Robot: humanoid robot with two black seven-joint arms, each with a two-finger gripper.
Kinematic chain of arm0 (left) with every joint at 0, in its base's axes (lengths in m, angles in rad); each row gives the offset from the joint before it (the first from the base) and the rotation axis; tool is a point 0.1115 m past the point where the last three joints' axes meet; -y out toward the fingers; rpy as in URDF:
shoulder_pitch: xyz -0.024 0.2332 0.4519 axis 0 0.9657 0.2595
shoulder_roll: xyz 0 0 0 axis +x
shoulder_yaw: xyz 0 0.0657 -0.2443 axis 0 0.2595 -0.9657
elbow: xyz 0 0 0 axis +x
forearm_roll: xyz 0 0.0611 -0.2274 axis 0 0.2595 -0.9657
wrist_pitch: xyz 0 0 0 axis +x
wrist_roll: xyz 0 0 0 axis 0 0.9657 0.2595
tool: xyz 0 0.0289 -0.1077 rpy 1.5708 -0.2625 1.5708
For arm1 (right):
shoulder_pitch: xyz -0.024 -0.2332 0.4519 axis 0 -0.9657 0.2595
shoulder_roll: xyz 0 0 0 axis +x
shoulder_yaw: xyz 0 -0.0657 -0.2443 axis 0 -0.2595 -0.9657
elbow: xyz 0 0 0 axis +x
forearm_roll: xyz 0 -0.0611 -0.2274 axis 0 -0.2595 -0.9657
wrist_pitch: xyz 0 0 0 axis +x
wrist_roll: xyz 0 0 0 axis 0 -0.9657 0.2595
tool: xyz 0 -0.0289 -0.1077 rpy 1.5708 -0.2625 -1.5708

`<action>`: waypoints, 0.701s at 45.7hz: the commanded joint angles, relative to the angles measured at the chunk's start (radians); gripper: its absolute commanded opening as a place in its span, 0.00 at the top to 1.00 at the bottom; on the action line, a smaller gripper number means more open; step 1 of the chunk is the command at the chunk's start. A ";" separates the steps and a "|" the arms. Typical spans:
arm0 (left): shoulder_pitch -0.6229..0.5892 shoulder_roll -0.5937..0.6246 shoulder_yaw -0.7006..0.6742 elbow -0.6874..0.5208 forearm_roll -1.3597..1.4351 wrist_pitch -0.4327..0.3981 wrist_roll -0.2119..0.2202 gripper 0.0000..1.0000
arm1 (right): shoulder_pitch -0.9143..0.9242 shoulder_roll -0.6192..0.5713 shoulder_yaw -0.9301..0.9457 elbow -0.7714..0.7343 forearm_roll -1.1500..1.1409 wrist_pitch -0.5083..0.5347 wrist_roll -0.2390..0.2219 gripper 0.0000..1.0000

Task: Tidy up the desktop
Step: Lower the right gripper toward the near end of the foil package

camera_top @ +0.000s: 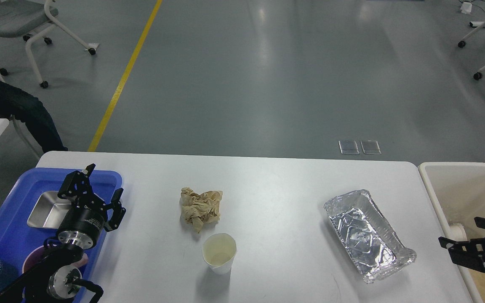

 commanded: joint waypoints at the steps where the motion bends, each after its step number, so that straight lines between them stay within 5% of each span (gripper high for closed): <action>1: 0.009 0.004 0.003 0.001 0.001 -0.003 -0.005 0.04 | -0.002 0.056 0.001 -0.023 0.224 0.027 -0.016 0.00; 11: 0.018 0.001 0.004 -0.001 0.002 0.000 -0.008 0.04 | -0.007 0.120 -0.002 -0.084 0.641 0.122 -0.129 0.00; 20: 0.023 0.001 0.020 -0.001 0.001 -0.005 -0.007 0.04 | -0.016 0.228 -0.068 -0.115 0.745 0.110 -0.215 0.00; 32: 0.020 0.001 0.035 -0.001 -0.002 -0.002 0.007 0.04 | -0.003 0.355 -0.080 -0.210 0.844 0.108 -0.235 0.00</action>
